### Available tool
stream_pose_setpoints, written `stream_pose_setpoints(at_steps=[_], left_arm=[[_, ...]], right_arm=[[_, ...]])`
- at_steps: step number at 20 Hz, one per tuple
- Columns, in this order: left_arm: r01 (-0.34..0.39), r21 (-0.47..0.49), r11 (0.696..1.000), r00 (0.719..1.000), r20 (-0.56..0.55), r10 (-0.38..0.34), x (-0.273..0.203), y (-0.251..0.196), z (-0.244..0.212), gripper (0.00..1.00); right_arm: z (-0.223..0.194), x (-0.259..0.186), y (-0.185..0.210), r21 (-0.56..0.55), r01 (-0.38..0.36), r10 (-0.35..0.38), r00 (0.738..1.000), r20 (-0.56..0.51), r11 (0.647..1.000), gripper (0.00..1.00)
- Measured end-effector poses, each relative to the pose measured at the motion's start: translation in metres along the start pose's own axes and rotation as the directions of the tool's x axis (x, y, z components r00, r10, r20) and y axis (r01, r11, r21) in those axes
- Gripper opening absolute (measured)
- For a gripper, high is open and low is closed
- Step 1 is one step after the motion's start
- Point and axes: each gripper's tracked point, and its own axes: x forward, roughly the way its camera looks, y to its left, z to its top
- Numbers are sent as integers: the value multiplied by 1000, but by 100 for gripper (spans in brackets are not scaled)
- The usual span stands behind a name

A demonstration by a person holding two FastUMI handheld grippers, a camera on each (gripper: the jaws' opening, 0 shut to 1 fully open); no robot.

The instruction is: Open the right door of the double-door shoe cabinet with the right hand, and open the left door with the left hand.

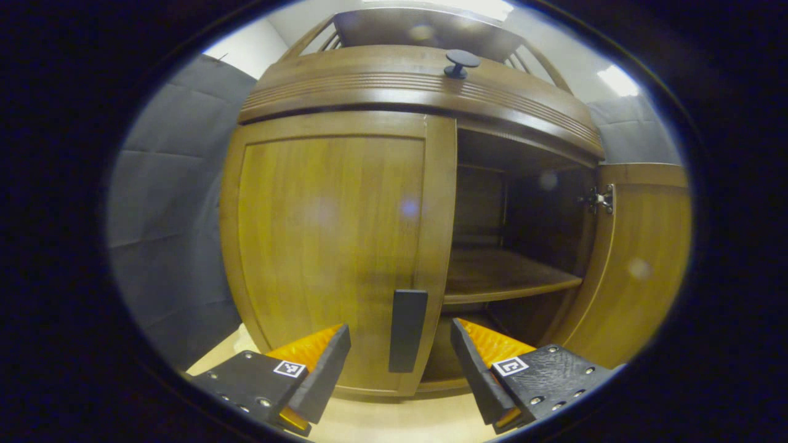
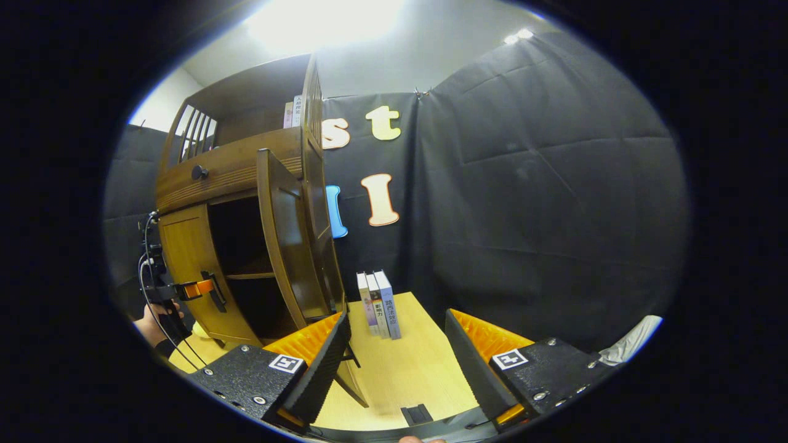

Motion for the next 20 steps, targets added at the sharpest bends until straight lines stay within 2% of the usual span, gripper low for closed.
stream_pose_setpoints(at_steps=[1,3,4,5,6,7,8,10,11,16,18,20], left_arm=[[9,0,1000,1000,-9,-9,9,0,-2,100],[29,-4,1000,999,-24,-29,25,-2,-8,87],[36,-3,999,999,-25,-36,31,-2,-8,81],[22,6,1000,1000,-20,-22,35,2,-8,75],[45,12,999,999,-23,-45,43,-2,-12,68],[58,17,998,998,-26,-58,46,-4,-14,64],[65,22,998,998,-26,-65,48,-7,-14,59],[48,26,999,999,-14,-48,49,-9,-14,30],[45,41,998,999,-10,-44,48,-8,-15,34],[63,18,998,998,0,-63,47,-6,-17,31],[66,24,998,998,9,-67,42,-5,-17,19],[67,28,997,998,21,-67,37,-6,-20,22]], right_arm=[[-1,-8,3,-8,12,-12,1000,-3,1000,91],[-2,-21,11,-10,27,-27,1000,-6,1000,91],[-3,-23,16,-7,29,-29,1000,-7,1000,95],[-5,-27,20,-6,29,-29,1000,-12,1000,95],[-8,-25,24,-6,29,-29,999,-16,1000,96],[-9,-26,29,-10,28,-28,999,-17,1000,92],[-8,-24,35,-17,27,-27,999,-18,999,95],[-10,-19,45,-28,19,-20,1000,-16,999,96],[-10,-18,49,-32,16,-17,1000,-15,999,96],[-15,-16,68,-26,-7,6,1000,-21,1000,96],[-16,-15,73,-21,-14,13,1000,-24,1000,95],[-17,-14,80,-15,-17,16,999,-29,1000,95]])
